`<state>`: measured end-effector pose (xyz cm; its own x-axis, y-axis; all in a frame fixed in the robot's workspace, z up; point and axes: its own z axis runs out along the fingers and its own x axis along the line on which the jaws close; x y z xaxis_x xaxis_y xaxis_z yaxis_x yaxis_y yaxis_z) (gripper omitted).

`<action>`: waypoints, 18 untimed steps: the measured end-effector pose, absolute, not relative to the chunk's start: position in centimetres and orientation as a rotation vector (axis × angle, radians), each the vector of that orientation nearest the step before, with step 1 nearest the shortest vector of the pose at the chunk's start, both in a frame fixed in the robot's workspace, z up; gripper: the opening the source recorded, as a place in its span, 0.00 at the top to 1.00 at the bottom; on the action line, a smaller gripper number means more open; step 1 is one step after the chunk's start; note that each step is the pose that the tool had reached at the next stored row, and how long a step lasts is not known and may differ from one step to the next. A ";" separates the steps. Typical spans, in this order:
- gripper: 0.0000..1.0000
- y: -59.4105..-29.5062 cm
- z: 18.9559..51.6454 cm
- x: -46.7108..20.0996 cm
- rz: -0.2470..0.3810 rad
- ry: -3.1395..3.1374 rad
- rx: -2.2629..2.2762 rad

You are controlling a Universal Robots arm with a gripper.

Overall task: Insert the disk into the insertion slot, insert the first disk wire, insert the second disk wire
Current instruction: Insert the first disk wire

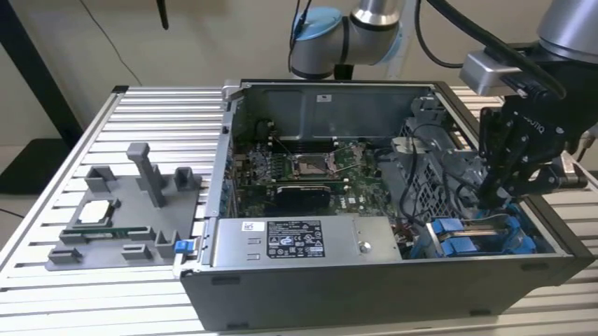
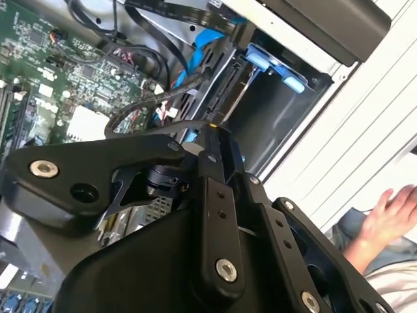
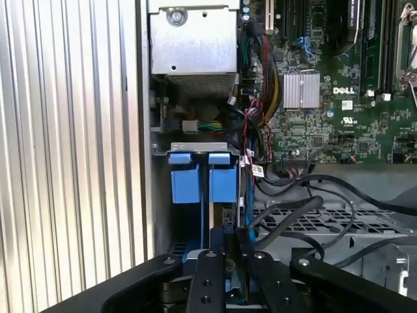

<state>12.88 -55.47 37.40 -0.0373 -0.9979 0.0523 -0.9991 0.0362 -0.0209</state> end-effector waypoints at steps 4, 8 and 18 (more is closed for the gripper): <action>1.00 -55.5 36.8 13.1 0.081 -2.244 2.164; 1.00 -55.4 36.3 13.3 0.092 -2.239 2.179; 1.00 -55.3 35.7 14.0 0.107 -2.214 2.222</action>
<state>14.01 -55.32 35.72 0.0024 -0.9987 0.0505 -0.9989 -0.0048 -0.0460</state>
